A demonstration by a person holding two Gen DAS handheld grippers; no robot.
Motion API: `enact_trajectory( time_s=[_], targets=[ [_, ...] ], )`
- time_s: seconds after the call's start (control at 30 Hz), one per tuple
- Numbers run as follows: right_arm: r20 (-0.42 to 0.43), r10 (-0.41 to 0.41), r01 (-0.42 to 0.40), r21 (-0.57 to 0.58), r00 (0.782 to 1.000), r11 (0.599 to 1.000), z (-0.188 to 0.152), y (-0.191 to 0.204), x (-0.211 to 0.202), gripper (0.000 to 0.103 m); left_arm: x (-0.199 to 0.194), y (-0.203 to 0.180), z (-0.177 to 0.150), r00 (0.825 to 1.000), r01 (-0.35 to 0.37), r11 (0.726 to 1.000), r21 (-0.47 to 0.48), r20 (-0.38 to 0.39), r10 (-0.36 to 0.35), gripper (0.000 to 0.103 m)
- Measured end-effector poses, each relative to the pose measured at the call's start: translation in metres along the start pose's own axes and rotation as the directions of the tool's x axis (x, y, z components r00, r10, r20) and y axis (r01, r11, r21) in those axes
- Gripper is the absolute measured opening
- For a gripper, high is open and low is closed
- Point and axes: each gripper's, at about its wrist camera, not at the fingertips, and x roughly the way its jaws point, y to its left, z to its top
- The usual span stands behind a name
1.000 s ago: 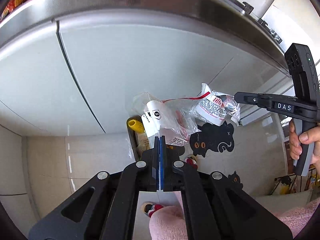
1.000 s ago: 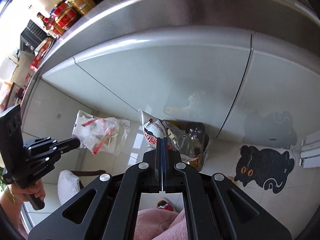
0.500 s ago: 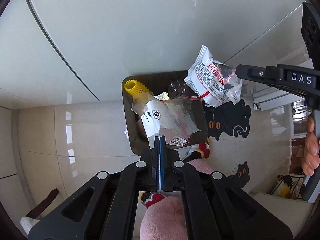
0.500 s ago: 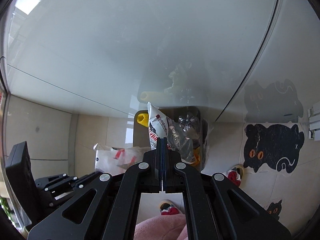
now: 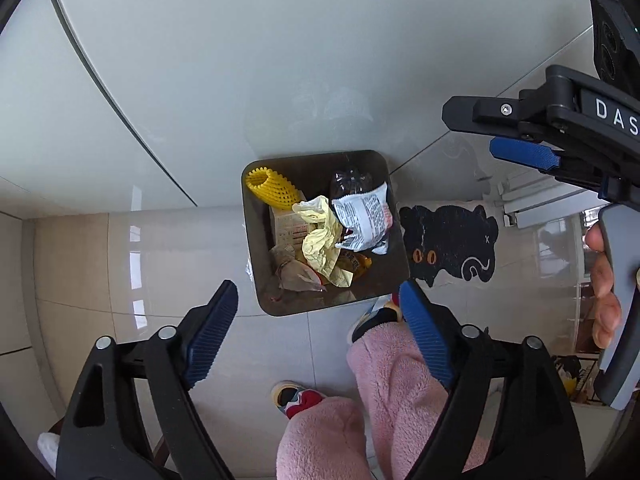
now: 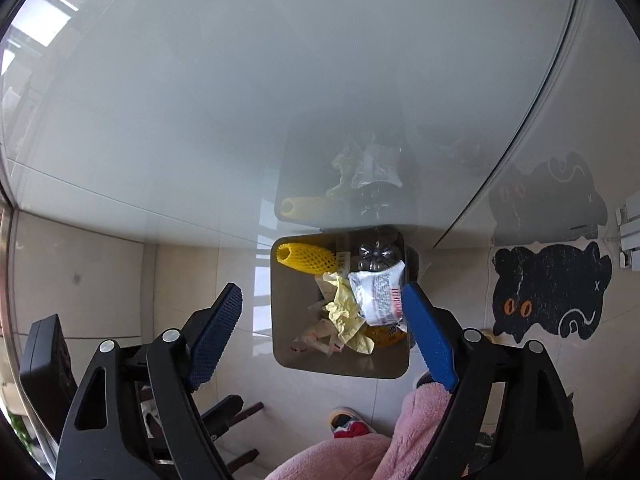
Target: Collect trash
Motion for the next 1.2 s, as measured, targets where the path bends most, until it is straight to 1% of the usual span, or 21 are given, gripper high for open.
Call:
enact_trajectory(
  time_s=[0.03, 0.07, 0.1, 0.23, 0.33, 0.47, 0.57, 0.63, 0.7, 0.9, 1.03, 1.13, 1.2],
  targets=[
    [0.006, -0.003, 0.003, -0.004, 1.000, 1.000, 0.000, 0.004, -0.008, 0.084, -0.009, 0.000, 0.000, 1.000, -0.003, 1.000, -0.006, 0.015, 0.003, 0.087],
    [0.016, -0.007, 0.007, -0.012, 1.000, 1.000, -0.001, 0.008, -0.017, 0.095, -0.019, -0.001, 0.000, 1.000, -0.004, 1.000, -0.013, 0.029, 0.004, 0.090],
    [0.032, -0.015, 0.016, -0.021, 0.999, 1.000, -0.003, 0.013, -0.028, 0.101, -0.030, -0.002, 0.001, 0.999, 0.001, 1.000, -0.024, 0.044, 0.000, 0.093],
    [0.072, -0.037, 0.043, -0.079, 0.997, 0.996, -0.008, 0.032, -0.071, 0.100, -0.083, -0.011, 0.004, 0.991, 0.014, 0.999, -0.040, 0.132, -0.009, 0.095],
    [0.115, -0.042, 0.054, -0.102, 0.993, 0.993, -0.010, 0.045, -0.105, 0.100, -0.125, -0.018, 0.007, 0.980, 0.026, 0.999, -0.034, 0.200, -0.018, 0.095],
    [0.195, -0.057, 0.080, -0.112, 0.979, 0.990, -0.009, 0.060, -0.157, 0.100, -0.178, -0.027, 0.009, 0.960, 0.011, 1.000, -0.003, 0.279, -0.009, 0.095],
    [0.254, -0.098, 0.135, -0.133, 0.962, 0.982, -0.008, 0.073, -0.195, 0.100, -0.216, -0.032, 0.008, 0.941, -0.013, 1.000, 0.011, 0.338, 0.008, 0.095],
    [0.297, -0.142, 0.189, -0.136, 0.944, 0.972, -0.010, 0.080, -0.220, 0.100, -0.243, -0.035, 0.009, 0.924, -0.017, 1.000, 0.005, 0.382, 0.014, 0.095],
    [0.338, -0.165, 0.217, -0.122, 0.927, 0.969, -0.011, 0.085, -0.246, 0.100, -0.267, -0.037, 0.010, 0.910, -0.016, 1.000, 0.001, 0.414, 0.014, 0.095],
    [0.442, -0.162, 0.229, -0.100, 0.882, 0.968, -0.014, 0.095, -0.312, 0.100, -0.336, -0.050, 0.018, 0.865, -0.039, 0.999, -0.003, 0.500, 0.035, 0.095],
    [0.480, -0.153, 0.225, -0.097, 0.864, 0.969, -0.016, 0.107, -0.342, 0.100, -0.369, -0.062, 0.023, 0.854, -0.040, 0.999, 0.023, 0.519, 0.022, 0.095],
    [0.506, -0.151, 0.226, -0.090, 0.849, 0.970, -0.018, 0.114, -0.360, 0.100, -0.392, -0.069, 0.025, 0.835, -0.054, 0.998, 0.035, 0.550, 0.026, 0.095],
    [0.525, -0.149, 0.226, -0.084, 0.838, 0.971, -0.018, 0.119, -0.370, 0.100, -0.406, -0.073, 0.026, 0.819, -0.061, 0.998, 0.031, 0.574, 0.032, 0.095]
  ],
)
